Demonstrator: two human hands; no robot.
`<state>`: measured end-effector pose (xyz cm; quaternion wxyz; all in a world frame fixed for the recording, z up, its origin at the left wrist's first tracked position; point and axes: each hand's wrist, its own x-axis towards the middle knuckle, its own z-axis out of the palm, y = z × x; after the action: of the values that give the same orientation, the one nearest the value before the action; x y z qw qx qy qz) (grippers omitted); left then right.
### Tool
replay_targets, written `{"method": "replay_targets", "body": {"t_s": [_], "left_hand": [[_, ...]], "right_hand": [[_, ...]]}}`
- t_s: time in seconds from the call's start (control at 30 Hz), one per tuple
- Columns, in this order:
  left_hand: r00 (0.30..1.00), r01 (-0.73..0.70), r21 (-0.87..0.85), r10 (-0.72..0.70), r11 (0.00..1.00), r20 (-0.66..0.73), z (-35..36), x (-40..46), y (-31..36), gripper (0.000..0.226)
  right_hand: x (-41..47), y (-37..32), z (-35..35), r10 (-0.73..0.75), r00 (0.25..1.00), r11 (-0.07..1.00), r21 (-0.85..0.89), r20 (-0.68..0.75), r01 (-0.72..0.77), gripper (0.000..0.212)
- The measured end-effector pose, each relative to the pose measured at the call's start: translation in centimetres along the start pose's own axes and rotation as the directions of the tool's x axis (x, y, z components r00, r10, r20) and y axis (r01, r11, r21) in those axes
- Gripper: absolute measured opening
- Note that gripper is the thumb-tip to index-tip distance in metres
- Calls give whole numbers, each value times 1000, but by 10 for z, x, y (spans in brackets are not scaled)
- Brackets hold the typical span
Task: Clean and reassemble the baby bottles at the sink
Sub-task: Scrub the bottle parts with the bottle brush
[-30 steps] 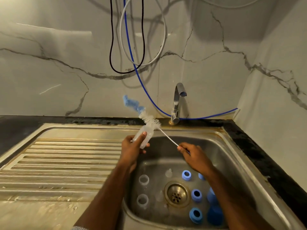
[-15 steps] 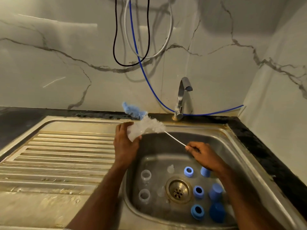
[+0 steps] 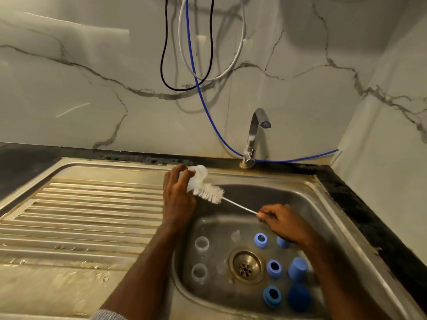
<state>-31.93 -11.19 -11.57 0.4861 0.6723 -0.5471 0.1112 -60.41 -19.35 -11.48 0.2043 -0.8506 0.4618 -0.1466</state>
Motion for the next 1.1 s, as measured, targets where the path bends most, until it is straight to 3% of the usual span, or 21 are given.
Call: {"method": "replay_targets", "body": {"t_s": [0.1, 0.23, 0.37, 0.43, 0.47, 0.53, 0.6, 0.73, 0.9, 1.1], "left_hand": [[999, 3, -46, -2, 999, 38, 11, -5, 12, 56], [983, 185, -153, -184, 971, 24, 8, -4, 4, 59], [930, 366, -326, -347, 871, 118, 3, -2, 0, 49], [878, 471, -468, -447, 748, 169, 1, 0, 5, 34], [829, 539, -551, -517, 637, 214, -1, 2, 6, 29], [726, 627, -675, -604, 388, 327, -5, 5, 5, 32], [675, 662, -714, -595, 226, 437, -9, 6, 5, 43], [605, 758, -634, -529, 154, 595, -2, -1, 23, 48], [458, 794, -602, -569, -83, 683, -15, 7, 15, 60], [493, 840, -539, -503, 62, 710, -6, 2, 28, 59]], "right_hand": [[5, -14, 8, 67, 985, 993, -87, -157, -81, 24], [5, -16, 1, 54, 945, 996, 89, -322, -27, 22], [0, -11, 4, -31, 964, 999, 34, -265, 41, 20], [0, -8, 4, -43, 971, 999, -8, -234, 43, 19], [1, -5, 2, -40, 971, 999, -6, -235, 40, 19], [0, 0, -2, -40, 972, 999, 11, -231, 44, 19], [-1, -2, -1, -50, 970, 998, 12, -238, 54, 18], [5, -24, 13, -79, 929, 997, -34, -360, 71, 20], [5, -9, 2, -80, 946, 996, 0, -313, 84, 17], [6, -13, 5, -97, 939, 995, -20, -330, 95, 19]]}}
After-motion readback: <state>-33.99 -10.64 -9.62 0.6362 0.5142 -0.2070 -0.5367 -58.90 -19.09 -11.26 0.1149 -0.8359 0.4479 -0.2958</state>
